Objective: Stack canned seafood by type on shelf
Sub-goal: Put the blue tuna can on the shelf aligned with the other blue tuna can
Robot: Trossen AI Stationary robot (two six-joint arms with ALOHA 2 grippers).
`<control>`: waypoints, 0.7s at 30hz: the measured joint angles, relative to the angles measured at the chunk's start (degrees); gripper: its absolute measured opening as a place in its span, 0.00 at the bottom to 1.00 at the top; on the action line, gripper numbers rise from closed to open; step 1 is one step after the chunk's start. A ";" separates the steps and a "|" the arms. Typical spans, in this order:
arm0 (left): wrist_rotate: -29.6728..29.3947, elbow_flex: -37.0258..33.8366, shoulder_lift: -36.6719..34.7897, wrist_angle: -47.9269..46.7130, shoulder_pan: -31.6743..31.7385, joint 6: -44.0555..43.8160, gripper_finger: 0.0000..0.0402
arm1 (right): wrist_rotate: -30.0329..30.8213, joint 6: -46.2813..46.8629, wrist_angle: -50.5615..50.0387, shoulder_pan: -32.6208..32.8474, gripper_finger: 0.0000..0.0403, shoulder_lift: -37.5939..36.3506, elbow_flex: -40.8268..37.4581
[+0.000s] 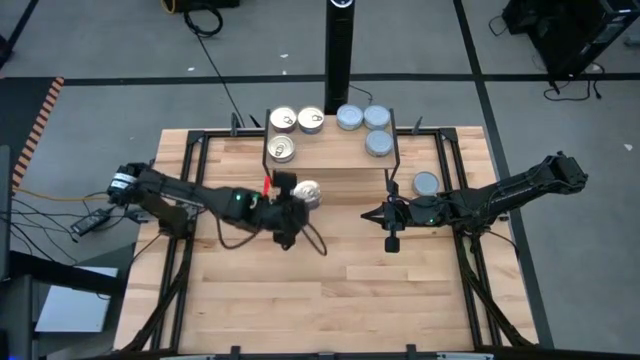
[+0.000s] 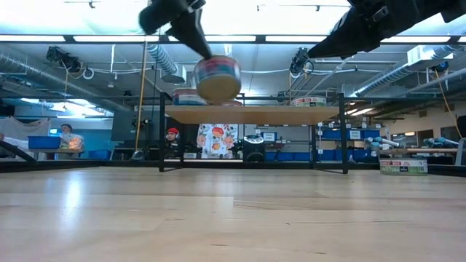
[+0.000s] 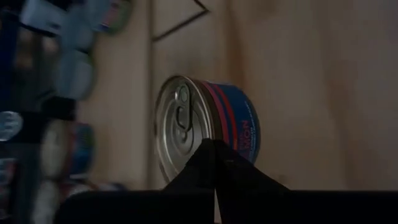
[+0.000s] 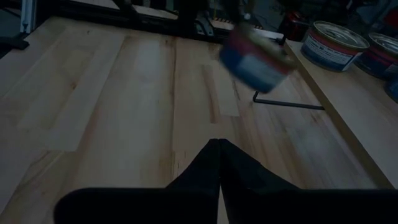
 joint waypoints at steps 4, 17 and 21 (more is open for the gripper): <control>-1.99 3.09 0.00 -0.01 3.13 5.50 0.00 | 0.01 0.00 -0.02 0.00 0.05 0.00 0.00; -1.86 4.34 0.39 6.76 12.27 16.28 0.00 | 0.00 0.00 -0.03 0.00 0.05 -0.02 0.00; -1.72 4.34 0.39 8.73 13.33 17.42 0.00 | -0.01 0.00 -0.07 0.00 0.05 -0.02 0.00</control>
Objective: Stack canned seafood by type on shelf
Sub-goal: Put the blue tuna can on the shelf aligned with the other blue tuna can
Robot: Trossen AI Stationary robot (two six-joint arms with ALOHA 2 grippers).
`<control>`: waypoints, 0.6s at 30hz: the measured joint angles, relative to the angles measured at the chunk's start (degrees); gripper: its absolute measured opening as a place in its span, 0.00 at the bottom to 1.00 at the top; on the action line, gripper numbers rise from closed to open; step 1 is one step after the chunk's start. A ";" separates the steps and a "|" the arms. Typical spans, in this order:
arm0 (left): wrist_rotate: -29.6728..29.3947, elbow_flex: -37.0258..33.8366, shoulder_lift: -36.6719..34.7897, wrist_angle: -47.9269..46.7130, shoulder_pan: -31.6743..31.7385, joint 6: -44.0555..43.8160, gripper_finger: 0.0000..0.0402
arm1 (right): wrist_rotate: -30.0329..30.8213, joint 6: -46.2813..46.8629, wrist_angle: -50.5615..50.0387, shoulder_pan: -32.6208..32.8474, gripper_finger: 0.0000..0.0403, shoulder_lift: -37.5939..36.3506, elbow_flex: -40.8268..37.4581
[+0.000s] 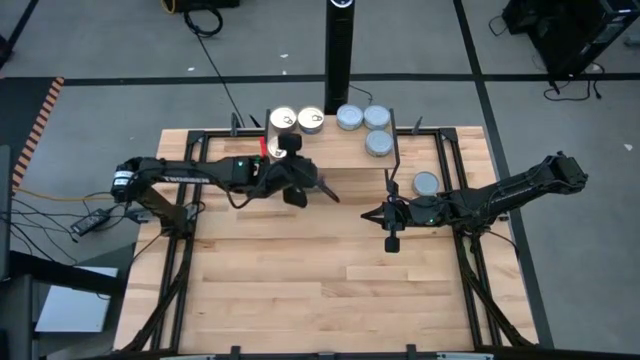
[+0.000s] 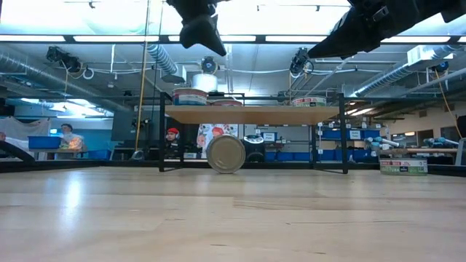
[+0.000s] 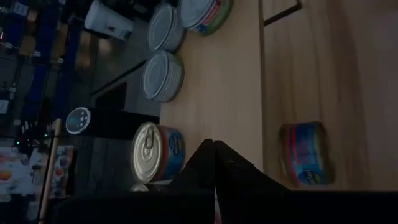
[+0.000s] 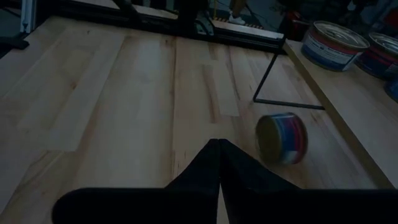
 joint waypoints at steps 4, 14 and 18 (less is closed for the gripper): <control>1.50 0.00 0.00 -0.35 -0.94 0.66 0.00 | 0.01 0.00 -0.30 0.00 0.04 0.00 0.00; 9.56 -2.28 -0.04 2.00 -7.18 -5.49 0.00 | 0.00 1.00 -1.97 0.00 0.05 0.00 -0.02; 11.77 -8.70 -0.04 9.93 -9.07 -7.73 0.00 | -0.02 2.03 -2.33 0.00 0.06 0.00 -0.02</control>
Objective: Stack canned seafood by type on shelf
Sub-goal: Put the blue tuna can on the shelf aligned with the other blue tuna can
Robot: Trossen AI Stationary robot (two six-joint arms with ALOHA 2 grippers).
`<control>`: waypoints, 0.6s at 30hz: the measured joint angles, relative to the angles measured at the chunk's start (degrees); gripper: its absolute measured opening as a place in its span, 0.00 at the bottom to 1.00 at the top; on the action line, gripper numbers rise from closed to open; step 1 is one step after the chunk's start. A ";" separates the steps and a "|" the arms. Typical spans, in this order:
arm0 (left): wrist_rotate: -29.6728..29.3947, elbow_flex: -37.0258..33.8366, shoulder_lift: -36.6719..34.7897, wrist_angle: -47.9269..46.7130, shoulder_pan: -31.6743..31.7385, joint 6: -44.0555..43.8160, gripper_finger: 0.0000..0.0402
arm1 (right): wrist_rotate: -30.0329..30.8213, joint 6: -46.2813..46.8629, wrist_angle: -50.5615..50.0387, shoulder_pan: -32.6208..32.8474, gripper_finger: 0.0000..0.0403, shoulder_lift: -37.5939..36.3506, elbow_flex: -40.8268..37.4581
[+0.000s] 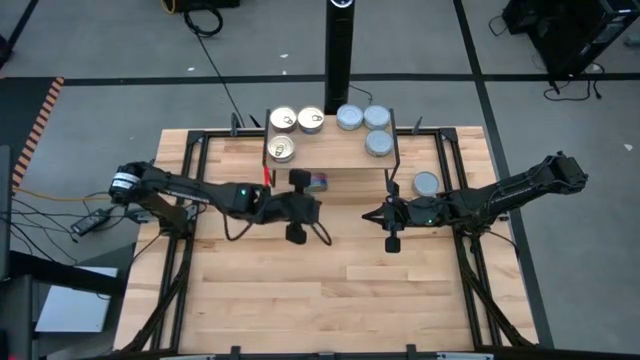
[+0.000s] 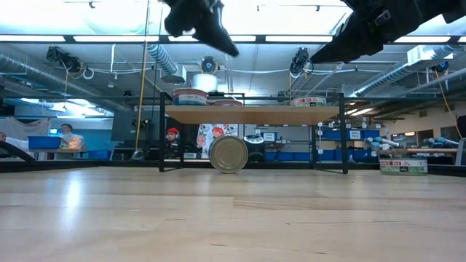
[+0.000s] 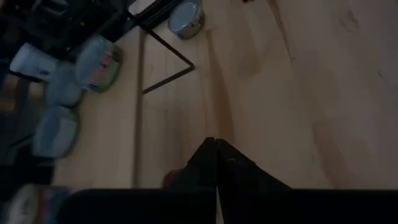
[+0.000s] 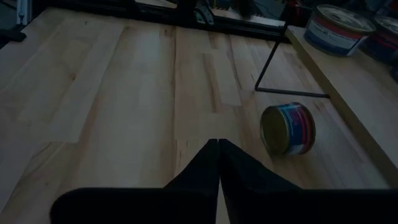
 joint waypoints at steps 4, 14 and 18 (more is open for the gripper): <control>1.65 -7.87 0.02 9.61 -0.16 -2.49 0.00 | 0.00 0.50 -0.01 0.02 0.05 0.00 0.00; 1.80 -22.38 -2.23 28.14 0.35 -9.40 0.00 | 0.00 0.77 0.07 0.04 0.05 0.01 -0.01; 1.31 -26.78 -4.74 32.07 1.69 -12.30 0.00 | 0.00 0.81 0.05 0.04 0.05 0.00 -0.04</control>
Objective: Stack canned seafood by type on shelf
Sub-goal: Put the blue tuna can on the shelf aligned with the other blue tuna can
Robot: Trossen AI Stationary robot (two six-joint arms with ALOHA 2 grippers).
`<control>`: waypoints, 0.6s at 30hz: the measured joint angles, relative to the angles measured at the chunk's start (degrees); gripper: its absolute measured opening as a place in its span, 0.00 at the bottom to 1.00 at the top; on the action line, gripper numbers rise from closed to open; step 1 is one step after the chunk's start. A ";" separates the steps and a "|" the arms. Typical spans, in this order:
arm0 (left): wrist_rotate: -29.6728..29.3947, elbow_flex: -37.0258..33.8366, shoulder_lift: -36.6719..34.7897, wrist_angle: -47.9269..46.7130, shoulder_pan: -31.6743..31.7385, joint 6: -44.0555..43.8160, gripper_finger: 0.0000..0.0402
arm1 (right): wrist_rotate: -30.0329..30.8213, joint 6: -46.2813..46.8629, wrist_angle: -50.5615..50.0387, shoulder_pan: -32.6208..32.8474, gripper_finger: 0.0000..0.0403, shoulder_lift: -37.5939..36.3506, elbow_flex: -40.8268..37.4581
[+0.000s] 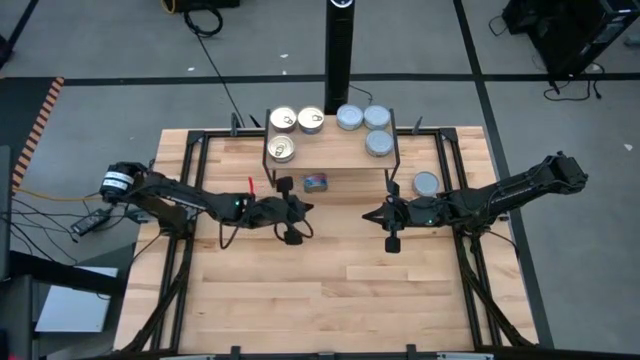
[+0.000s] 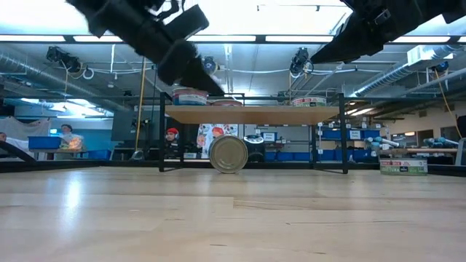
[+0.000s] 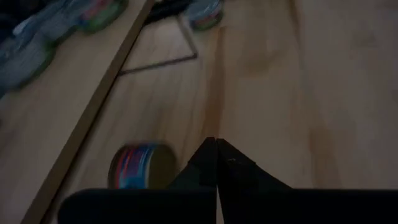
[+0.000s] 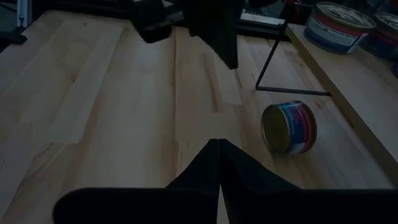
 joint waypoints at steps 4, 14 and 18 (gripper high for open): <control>-0.75 -4.41 -1.39 1.83 2.32 -3.58 0.00 | 0.00 0.13 0.03 0.00 0.05 0.17 0.00; -0.07 -12.88 -1.36 12.94 4.34 -8.85 0.03 | 0.00 0.02 7.55 -1.77 0.03 11.84 0.00; -2.09 -15.22 -1.00 15.47 4.39 -10.79 0.03 | 0.72 -0.23 19.19 -4.00 0.07 20.34 0.00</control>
